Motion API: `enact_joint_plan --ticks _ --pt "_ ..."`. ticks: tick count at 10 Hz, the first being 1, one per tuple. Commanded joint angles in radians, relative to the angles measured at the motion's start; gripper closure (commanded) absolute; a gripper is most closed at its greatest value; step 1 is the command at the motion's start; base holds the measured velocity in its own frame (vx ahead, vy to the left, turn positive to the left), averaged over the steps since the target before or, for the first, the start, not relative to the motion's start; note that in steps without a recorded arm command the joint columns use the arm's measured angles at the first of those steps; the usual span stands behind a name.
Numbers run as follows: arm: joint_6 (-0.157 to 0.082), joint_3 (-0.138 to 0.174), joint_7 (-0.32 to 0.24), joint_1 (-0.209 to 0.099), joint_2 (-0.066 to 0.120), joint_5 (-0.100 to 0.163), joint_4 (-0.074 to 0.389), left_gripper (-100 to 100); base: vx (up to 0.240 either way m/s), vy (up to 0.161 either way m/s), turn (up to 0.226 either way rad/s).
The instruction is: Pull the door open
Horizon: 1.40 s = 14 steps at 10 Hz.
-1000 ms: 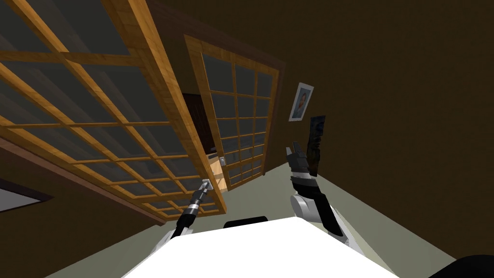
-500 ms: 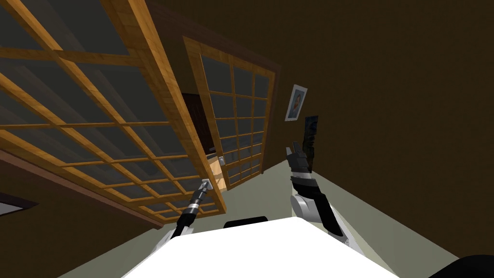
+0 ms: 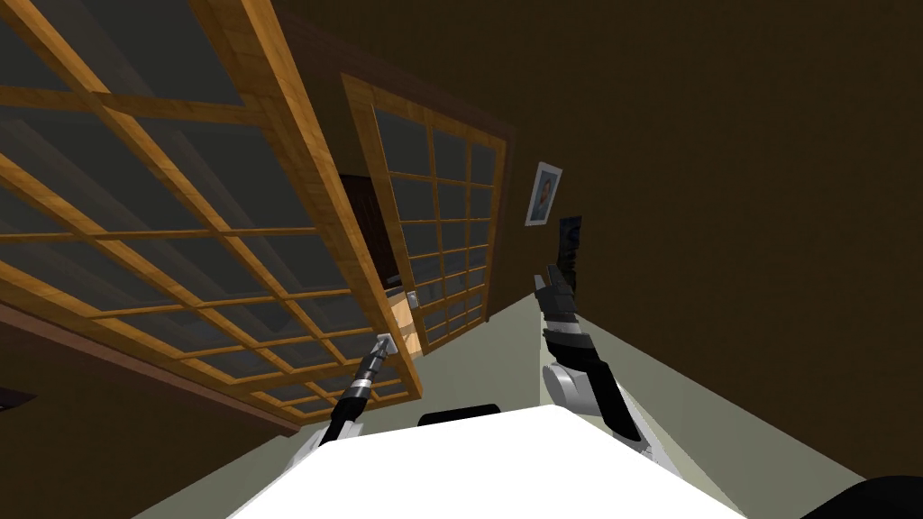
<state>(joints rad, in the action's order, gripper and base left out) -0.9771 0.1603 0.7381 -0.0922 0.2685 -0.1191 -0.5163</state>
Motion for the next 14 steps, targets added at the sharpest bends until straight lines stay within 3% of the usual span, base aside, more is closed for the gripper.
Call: enact_joint_plan --ticks 1,14 --pt "0.005 -0.006 -0.031 0.005 -0.008 0.003 -0.011 100 -0.033 0.018 -0.027" --pt "0.017 -0.015 -0.353 -0.004 -0.017 0.087 -0.010 100 -0.039 0.022 -0.062"
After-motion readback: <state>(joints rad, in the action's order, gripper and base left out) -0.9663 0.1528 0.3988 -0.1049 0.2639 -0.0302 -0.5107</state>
